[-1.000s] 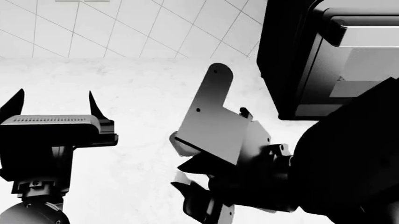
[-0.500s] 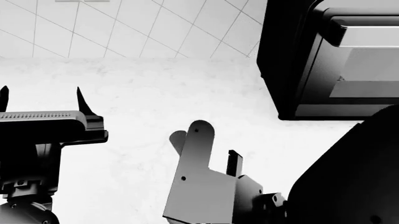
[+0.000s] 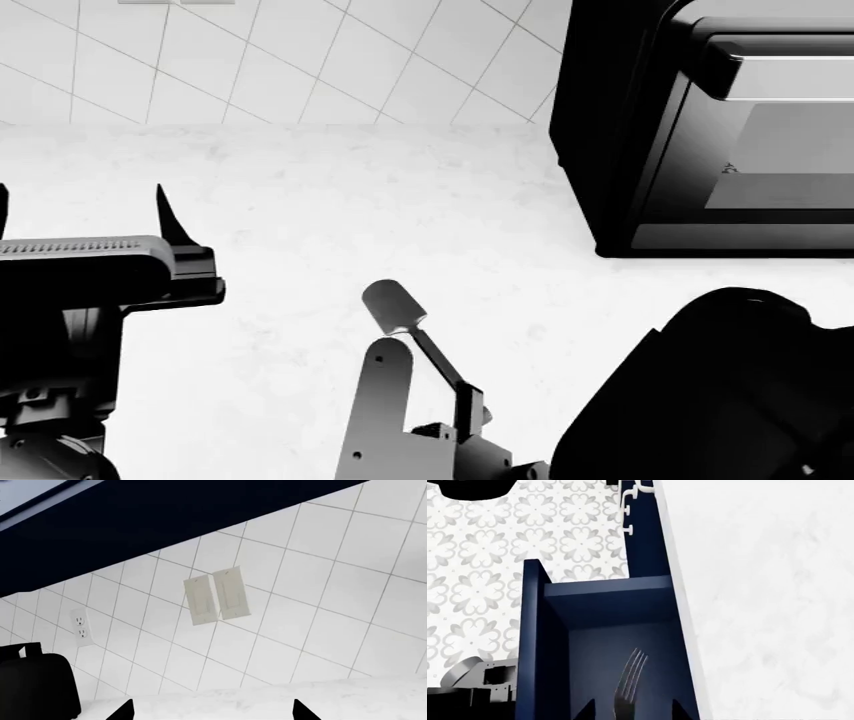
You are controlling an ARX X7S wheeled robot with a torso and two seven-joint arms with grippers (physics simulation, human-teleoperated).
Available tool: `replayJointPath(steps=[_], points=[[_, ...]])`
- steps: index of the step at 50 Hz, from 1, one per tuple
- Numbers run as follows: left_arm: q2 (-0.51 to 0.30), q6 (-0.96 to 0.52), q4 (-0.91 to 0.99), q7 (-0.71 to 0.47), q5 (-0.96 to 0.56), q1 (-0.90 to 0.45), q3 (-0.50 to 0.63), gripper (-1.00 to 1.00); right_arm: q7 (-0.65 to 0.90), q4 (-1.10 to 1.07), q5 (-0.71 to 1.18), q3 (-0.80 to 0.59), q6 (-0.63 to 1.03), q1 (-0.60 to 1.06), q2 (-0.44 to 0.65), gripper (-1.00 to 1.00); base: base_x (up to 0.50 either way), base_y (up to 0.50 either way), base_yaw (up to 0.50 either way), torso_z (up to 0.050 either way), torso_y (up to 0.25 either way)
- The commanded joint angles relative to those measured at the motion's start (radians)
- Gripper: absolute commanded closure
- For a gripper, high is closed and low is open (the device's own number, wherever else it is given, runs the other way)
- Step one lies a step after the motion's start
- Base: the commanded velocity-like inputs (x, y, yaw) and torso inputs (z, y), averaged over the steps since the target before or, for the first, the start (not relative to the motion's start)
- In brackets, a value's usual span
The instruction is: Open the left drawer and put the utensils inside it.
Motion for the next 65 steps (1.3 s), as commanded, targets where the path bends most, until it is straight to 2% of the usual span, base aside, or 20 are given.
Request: replayJointPath(steps=[1,19,35,47,65], points=[[-0.004,0.001,0.007,-0.006,-0.012,0.004,-0.008,-1.0,-0.015,0.011,-0.063,-0.023,0.012,-0.053,-0.004,-1.0,0.0,0.0,0.0,0.0,0.0],[-0.01,-0.001,0.01,-0.016,-0.029,-0.001,-0.016,-1.0,0.008,0.002,-0.044,-0.017,-0.007,-0.029,-0.006,-1.0,0.0,0.0,0.0,0.0,0.0],[-0.018,0.001,0.009,-0.026,-0.042,-0.002,-0.016,-1.0,0.077,-0.016,0.082,0.063,-0.07,0.129,0.017,-1.0,0.0,0.0,0.0,0.0,0.0],[-0.026,-0.007,0.017,-0.037,-0.063,-0.007,-0.027,-1.0,0.067,0.058,-0.11,0.117,-0.083,0.094,0.081,-1.0,0.0,0.0,0.0,0.0,0.0],[-0.035,-0.007,0.02,-0.048,-0.086,-0.007,-0.045,-1.0,0.113,0.141,-0.288,0.15,-0.166,0.019,0.137,-1.0,0.0,0.0,0.0,0.0,0.0]])
